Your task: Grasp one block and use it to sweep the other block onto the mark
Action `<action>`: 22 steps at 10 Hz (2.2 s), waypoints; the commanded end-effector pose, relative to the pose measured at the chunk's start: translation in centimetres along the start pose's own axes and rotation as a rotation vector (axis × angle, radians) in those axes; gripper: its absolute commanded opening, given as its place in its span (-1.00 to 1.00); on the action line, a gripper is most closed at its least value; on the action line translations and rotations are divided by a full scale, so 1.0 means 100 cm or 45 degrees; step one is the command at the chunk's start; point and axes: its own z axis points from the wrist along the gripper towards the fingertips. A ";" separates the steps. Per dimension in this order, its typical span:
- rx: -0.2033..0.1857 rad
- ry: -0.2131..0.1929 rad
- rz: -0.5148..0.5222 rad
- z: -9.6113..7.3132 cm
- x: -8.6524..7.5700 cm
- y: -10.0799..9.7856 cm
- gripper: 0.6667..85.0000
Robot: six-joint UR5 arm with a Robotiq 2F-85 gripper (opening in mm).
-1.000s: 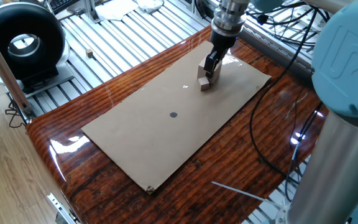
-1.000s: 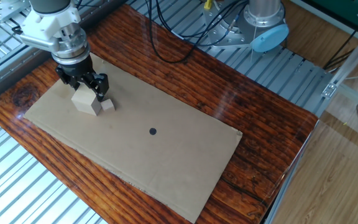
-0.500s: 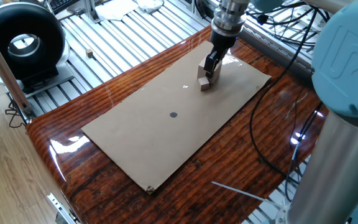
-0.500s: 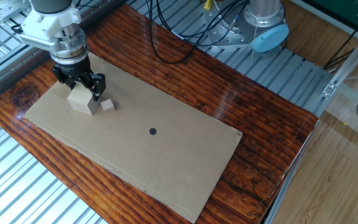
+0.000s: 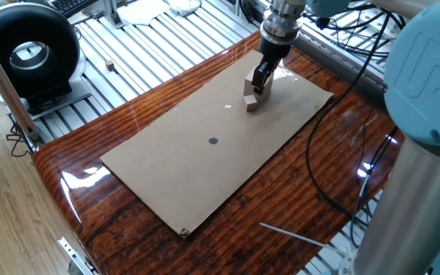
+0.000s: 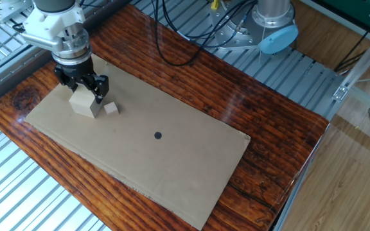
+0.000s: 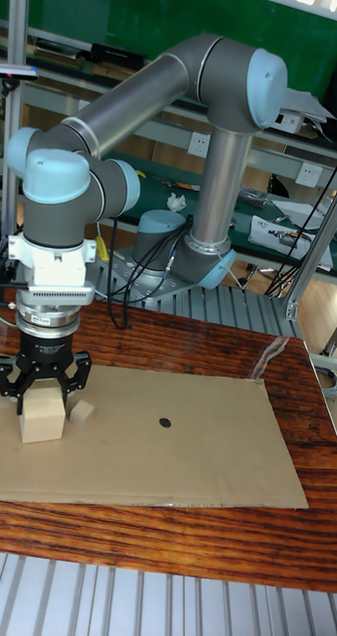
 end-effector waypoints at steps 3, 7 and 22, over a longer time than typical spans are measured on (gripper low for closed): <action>-0.034 -0.025 0.048 0.002 0.003 0.007 -0.03; -0.041 -0.022 0.085 0.000 0.000 0.012 -0.03; -0.069 -0.046 0.169 0.001 -0.019 0.050 0.00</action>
